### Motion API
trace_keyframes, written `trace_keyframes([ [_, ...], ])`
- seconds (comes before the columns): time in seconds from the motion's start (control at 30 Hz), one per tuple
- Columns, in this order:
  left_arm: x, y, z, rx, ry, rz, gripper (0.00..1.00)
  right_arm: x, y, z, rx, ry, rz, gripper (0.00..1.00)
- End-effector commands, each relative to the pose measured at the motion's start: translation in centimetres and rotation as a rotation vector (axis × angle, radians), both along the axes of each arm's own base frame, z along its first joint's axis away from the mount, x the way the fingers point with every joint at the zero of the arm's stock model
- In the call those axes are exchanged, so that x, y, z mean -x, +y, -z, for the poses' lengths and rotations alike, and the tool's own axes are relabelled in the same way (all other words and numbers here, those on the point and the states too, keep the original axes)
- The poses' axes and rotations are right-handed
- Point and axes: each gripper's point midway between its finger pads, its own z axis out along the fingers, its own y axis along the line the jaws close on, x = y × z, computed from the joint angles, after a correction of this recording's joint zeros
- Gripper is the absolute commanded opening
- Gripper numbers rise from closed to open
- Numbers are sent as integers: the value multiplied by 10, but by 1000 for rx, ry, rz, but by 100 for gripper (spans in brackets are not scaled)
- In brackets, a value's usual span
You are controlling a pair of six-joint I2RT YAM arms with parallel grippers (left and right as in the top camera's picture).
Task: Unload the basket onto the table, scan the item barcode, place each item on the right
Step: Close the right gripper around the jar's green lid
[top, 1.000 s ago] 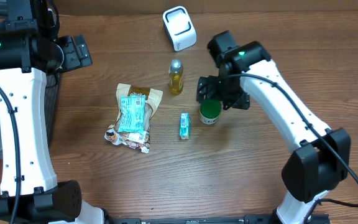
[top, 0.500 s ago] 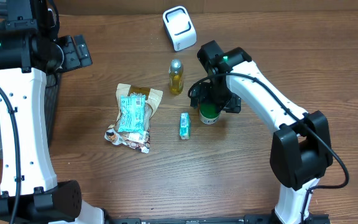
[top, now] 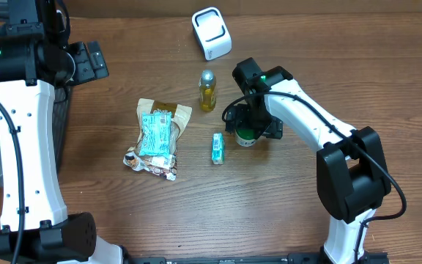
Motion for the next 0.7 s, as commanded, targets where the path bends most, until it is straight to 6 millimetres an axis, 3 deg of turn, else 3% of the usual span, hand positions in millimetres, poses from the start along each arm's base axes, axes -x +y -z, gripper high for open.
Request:
trace_keyframes([
  [0.0,-1,1,2,-6,5,2,99,0,-3,2,11,1,14,95],
  [0.47,-1,0,2,-6,5,3,99,0,-3,10,8,-5,15,95],
  [0.67,-1,0,2,-6,5,3,100,1,-3,10,9,-2,15,82],
])
